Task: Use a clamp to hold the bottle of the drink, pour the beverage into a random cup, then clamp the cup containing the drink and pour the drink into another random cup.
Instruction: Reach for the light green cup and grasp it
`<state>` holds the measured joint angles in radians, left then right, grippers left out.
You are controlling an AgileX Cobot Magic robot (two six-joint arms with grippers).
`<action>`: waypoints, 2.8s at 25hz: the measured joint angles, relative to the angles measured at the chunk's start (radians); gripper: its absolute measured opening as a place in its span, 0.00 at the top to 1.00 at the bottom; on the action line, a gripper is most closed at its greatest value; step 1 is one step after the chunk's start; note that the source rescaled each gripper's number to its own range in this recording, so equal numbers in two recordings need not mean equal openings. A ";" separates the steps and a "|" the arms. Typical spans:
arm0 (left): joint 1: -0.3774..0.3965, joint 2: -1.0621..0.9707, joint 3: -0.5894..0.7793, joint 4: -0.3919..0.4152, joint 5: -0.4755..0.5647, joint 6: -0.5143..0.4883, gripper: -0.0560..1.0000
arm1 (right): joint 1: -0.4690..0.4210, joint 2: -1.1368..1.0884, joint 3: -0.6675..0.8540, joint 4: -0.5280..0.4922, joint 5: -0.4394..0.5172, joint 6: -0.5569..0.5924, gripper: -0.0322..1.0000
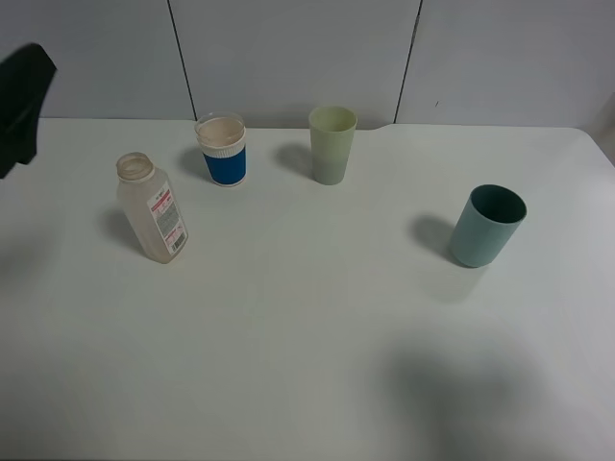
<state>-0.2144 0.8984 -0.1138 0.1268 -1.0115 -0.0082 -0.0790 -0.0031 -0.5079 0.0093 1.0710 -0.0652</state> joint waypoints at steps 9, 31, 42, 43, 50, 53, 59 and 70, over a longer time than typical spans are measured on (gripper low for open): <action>0.000 -0.301 -0.159 -0.081 0.297 -0.049 0.00 | 0.000 0.000 0.000 0.000 0.000 0.000 0.03; 0.000 -0.901 -0.477 -0.201 1.698 0.053 0.00 | 0.000 0.000 0.000 0.000 0.000 0.000 0.03; 0.144 -0.903 -0.477 -0.251 1.861 0.067 0.00 | 0.000 0.000 0.000 0.000 0.000 0.000 0.03; 0.173 -0.903 -0.477 -0.251 1.873 0.077 0.00 | 0.000 0.000 0.000 0.000 0.000 0.000 0.03; 0.214 -0.903 -0.477 -0.254 1.946 0.098 0.00 | 0.000 0.000 0.000 0.000 0.000 0.000 0.03; 0.214 -0.903 -0.476 -0.242 2.009 0.098 0.00 | 0.000 0.000 0.000 0.000 0.000 0.000 0.03; 0.214 -0.903 -0.414 -0.189 2.081 0.098 0.00 | 0.000 0.000 0.000 0.000 0.000 0.000 0.03; 0.214 -0.903 -0.392 -0.127 2.066 0.015 0.00 | 0.000 0.000 0.000 0.000 0.000 0.000 0.03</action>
<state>0.0000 -0.0045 -0.5063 0.0000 1.0540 0.0064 -0.0790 -0.0031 -0.5079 0.0093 1.0710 -0.0652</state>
